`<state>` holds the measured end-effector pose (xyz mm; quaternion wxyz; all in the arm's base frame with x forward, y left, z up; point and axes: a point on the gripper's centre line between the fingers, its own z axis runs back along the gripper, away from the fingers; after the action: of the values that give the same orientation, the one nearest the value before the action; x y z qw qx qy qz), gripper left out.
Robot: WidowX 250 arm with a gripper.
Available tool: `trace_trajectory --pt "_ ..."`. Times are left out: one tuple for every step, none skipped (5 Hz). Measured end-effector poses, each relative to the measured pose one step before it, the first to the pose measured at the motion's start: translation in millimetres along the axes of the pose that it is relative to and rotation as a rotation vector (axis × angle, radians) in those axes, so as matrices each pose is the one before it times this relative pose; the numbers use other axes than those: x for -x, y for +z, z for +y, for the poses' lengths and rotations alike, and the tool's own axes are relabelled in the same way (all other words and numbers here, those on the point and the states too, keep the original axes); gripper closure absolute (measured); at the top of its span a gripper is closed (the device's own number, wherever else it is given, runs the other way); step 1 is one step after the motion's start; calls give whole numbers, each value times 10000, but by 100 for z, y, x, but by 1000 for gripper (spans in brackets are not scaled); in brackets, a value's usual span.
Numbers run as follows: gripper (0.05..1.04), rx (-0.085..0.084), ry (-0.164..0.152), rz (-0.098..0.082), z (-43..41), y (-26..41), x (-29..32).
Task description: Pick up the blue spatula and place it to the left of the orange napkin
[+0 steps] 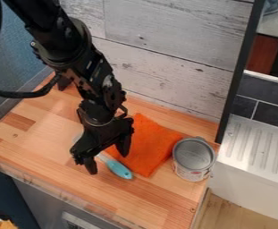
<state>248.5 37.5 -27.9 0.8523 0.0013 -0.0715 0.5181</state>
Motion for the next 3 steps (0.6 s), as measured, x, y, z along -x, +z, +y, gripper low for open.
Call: trace_trajectory --pt "82 -184 -213 450 50 -1357 1035" --pt "82 199 -52 96 -572 -173 -59" --pt "135 -156 39 126 85 -769 149"
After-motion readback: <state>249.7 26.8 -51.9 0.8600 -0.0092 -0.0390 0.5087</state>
